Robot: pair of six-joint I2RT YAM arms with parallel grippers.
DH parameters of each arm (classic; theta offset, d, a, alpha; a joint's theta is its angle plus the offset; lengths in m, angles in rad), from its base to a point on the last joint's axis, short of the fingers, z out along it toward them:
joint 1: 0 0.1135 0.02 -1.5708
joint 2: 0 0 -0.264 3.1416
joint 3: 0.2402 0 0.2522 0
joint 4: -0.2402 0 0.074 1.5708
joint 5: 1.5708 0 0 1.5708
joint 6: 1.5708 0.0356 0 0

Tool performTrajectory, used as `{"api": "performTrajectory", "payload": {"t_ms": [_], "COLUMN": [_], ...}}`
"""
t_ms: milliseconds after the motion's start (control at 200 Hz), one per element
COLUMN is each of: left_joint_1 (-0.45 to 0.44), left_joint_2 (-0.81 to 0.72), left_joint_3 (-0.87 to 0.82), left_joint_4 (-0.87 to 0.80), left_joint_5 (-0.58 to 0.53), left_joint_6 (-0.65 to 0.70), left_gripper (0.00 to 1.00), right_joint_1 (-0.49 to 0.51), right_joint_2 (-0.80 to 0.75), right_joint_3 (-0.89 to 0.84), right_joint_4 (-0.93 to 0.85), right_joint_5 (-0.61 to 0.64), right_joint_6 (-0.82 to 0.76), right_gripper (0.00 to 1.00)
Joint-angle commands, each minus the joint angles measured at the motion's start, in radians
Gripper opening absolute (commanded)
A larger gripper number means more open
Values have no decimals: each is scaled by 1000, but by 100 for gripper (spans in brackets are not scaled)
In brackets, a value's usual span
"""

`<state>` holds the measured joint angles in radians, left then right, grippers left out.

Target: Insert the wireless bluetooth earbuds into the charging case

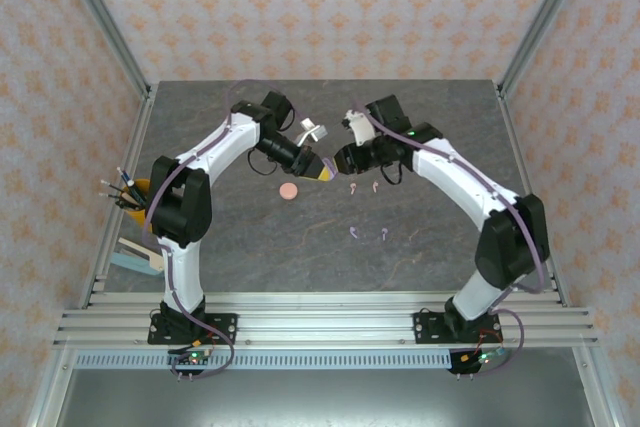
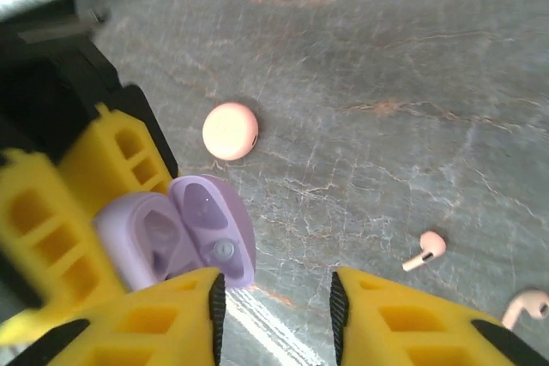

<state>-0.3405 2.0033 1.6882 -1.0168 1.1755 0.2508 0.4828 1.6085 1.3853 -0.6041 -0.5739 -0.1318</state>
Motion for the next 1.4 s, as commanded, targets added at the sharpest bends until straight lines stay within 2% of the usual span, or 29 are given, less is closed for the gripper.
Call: {"api": "performTrajectory", "payload": {"t_ms": [0, 70, 180, 480, 606, 706, 766, 826, 956, 1111, 1391], "left_joint_1": [-2, -2, -2, -39, -100, -162, -194, -206, -220, -230, -230], "left_joint_2": [-67, -103, -185, -399, -499, -576, -613, -639, -699, -770, -860], "left_joint_3": [-35, -62, -118, -320, -438, -520, -560, -591, -694, -851, -1141], "left_joint_4": [51, 93, 170, 402, 528, 612, 651, 686, 829, 1068, 1605], "left_joint_5": [-61, -99, -179, -519, -745, -969, -1071, -1120, -1166, -1159, -999], "left_joint_6": [-40, -68, -119, -259, -285, -296, -305, -335, -385, -356, -257], "left_gripper": [0, 0, 0, 0, 0, 0, 0, 0, 0, 0, 0], "right_joint_1": [-29, -36, -40, -39, -39, -39, -39, -38, -31, 9, 154], "right_joint_2": [-152, -225, -319, -503, -544, -561, -561, -557, -517, -462, -326], "right_joint_3": [-29, -62, -120, -359, -423, -460, -478, -499, -516, -516, -475], "right_joint_4": [-7, -22, -42, -11, -32, -44, -38, -27, -33, -49, -98], "right_joint_5": [21, 76, 145, 241, 307, 359, 368, 382, 381, 392, 451], "right_joint_6": [51, 97, 206, 559, 630, 670, 695, 730, 770, 796, 815], "right_gripper": [48, 57, 63, 64, 64, 64, 64, 65, 65, 65, 63]}}
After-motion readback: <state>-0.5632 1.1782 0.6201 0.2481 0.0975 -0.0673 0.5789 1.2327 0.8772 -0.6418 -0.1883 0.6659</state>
